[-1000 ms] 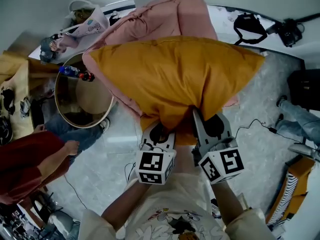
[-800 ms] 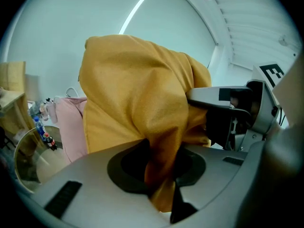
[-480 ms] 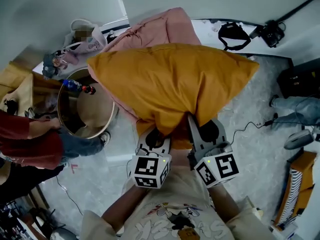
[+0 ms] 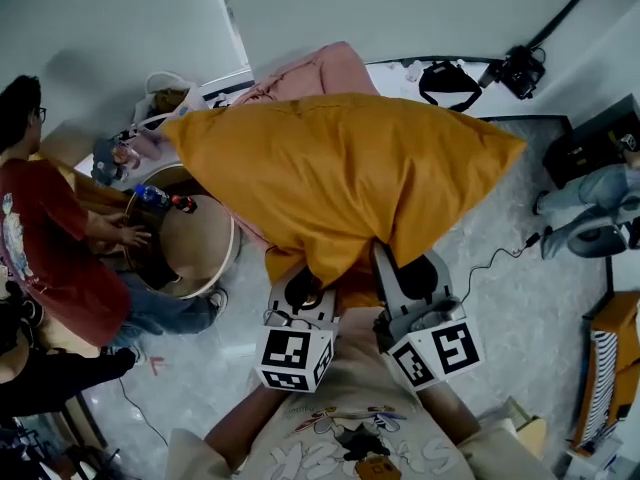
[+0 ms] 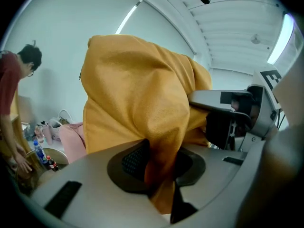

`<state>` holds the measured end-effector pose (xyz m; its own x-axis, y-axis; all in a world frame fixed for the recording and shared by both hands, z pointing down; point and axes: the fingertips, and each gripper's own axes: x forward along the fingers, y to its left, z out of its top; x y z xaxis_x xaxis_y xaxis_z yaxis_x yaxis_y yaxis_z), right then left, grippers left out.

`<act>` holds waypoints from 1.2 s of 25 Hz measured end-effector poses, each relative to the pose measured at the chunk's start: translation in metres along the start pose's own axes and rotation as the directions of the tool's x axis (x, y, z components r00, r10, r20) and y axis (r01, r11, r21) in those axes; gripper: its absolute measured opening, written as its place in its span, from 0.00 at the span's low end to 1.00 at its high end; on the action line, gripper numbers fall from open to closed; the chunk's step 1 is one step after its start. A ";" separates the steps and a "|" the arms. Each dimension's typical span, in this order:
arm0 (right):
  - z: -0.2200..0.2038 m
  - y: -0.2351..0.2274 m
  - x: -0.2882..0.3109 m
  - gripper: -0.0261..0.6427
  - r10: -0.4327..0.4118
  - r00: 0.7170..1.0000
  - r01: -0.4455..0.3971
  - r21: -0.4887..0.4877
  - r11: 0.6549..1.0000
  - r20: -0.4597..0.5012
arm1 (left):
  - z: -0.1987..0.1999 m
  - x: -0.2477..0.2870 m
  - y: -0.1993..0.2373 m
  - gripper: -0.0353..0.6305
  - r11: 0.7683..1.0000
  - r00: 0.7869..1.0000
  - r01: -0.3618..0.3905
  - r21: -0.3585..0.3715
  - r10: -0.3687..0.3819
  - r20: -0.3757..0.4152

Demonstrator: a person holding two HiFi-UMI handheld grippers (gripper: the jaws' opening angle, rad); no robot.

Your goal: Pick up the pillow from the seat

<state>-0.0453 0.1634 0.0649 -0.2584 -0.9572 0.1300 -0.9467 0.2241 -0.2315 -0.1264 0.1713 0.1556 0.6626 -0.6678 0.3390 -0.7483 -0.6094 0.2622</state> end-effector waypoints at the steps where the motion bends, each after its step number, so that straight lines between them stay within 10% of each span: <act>1: 0.002 0.004 -0.004 0.23 -0.004 1.000 0.004 0.004 1.000 0.009 | 0.002 -0.005 -0.001 0.19 1.000 1.000 0.005 0.006 -0.005 0.005; 30: 0.009 0.039 -0.060 0.26 -0.038 0.997 0.037 0.008 0.999 0.068 | 0.001 -0.060 -0.022 0.19 0.994 0.996 0.092 0.057 -0.093 0.014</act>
<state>-0.0652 0.2276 0.0395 -0.2087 -0.9753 0.0725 -0.9540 0.1867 -0.2345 -0.1496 0.2243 0.1290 0.7296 -0.6141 0.3009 -0.6812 -0.6914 0.2407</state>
